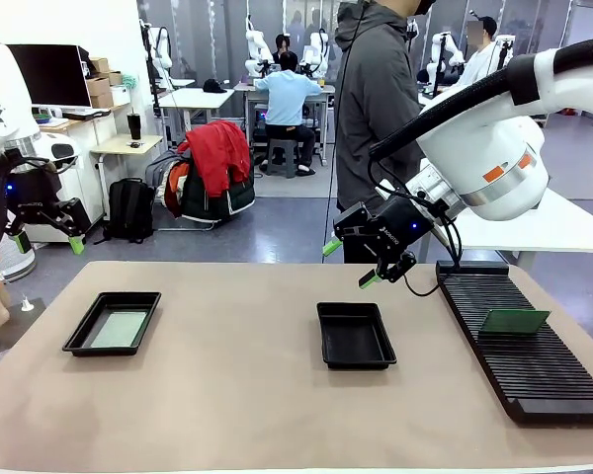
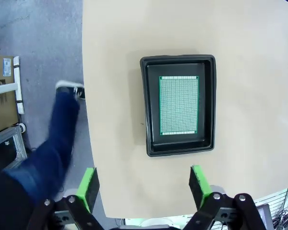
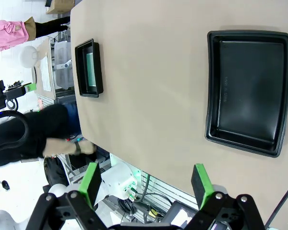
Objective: Inspect and transfer BCBs to ESD trays.
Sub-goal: Pick up the ESD tray and place it on the left side of the table, then pick up the Blank PCB from the PCB Rack and place it in the right ESD tray.
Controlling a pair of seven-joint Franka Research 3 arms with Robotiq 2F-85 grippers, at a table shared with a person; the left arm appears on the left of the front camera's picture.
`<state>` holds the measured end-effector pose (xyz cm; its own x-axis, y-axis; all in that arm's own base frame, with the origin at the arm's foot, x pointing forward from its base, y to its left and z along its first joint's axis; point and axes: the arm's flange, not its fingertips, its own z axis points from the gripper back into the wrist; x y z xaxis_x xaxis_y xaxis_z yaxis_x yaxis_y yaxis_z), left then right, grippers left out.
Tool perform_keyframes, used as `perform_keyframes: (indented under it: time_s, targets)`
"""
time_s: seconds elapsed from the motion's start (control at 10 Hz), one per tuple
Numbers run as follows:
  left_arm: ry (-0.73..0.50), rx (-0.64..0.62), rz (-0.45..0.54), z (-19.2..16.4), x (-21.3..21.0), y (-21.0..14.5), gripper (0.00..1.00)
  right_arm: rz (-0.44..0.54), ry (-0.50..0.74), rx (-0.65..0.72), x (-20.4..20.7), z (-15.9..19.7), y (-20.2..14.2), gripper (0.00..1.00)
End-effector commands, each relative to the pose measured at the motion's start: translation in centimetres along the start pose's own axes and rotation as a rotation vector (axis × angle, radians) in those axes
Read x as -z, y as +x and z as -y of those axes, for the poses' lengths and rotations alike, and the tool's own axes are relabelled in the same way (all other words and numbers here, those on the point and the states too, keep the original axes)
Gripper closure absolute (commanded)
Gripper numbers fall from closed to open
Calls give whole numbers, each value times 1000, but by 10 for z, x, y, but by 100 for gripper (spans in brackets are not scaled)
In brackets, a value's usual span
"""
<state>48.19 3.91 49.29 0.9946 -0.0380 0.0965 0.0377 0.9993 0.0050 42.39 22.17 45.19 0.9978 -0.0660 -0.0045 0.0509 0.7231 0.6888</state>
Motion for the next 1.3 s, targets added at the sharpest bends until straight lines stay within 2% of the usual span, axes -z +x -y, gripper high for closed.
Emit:
perform_keyframes:
  time_s: [0.0, 1.2]
  targets:
    - [-4, 6, 4, 0, 2, 0, 0, 1, -15, 7, -1, -1, 1, 0]
    - [-4, 6, 4, 0, 2, 0, 0, 0, 0, 0, 0, 0, 0, 0]
